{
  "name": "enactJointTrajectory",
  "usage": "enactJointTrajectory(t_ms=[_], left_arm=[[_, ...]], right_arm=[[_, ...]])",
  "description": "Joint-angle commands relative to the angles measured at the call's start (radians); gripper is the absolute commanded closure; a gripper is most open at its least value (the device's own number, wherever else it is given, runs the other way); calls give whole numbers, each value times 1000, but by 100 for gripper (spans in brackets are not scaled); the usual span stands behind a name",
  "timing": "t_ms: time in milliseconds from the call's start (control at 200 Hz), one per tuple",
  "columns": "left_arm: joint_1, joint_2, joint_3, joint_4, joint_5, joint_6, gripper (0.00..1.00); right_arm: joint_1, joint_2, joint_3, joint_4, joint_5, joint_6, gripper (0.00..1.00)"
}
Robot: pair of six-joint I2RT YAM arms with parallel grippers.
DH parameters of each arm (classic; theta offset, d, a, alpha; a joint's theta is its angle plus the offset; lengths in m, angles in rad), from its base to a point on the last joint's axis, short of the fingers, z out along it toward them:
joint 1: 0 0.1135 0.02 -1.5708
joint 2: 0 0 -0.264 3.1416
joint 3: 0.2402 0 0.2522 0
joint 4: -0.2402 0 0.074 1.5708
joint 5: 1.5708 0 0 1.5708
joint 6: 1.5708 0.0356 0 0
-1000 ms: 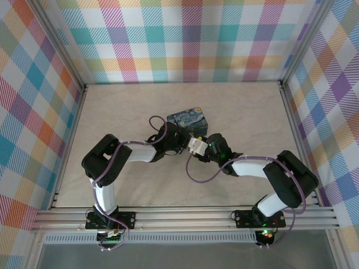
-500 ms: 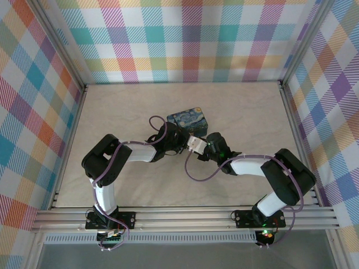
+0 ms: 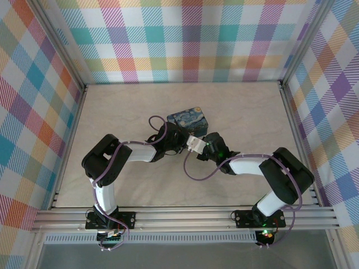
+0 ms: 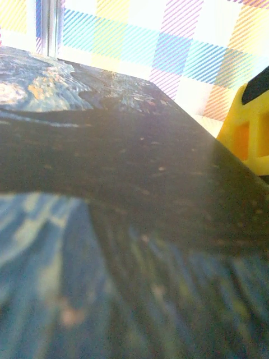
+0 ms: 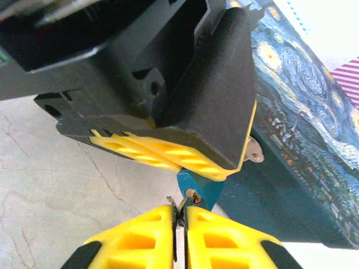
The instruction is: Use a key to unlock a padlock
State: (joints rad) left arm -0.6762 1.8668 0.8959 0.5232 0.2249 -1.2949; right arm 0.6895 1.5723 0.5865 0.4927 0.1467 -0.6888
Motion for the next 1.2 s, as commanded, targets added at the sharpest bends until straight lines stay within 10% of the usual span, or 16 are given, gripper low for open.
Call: enactJointTrajectory(t_ms=[0, 1195], left_arm=[[-17, -32, 8, -11, 44, -35, 100], [-19, -35, -5, -8, 36, -31, 100]], right_arm=[[2, 15, 36, 22, 28, 23, 91], [-3, -22, 41, -3, -77, 639, 100]])
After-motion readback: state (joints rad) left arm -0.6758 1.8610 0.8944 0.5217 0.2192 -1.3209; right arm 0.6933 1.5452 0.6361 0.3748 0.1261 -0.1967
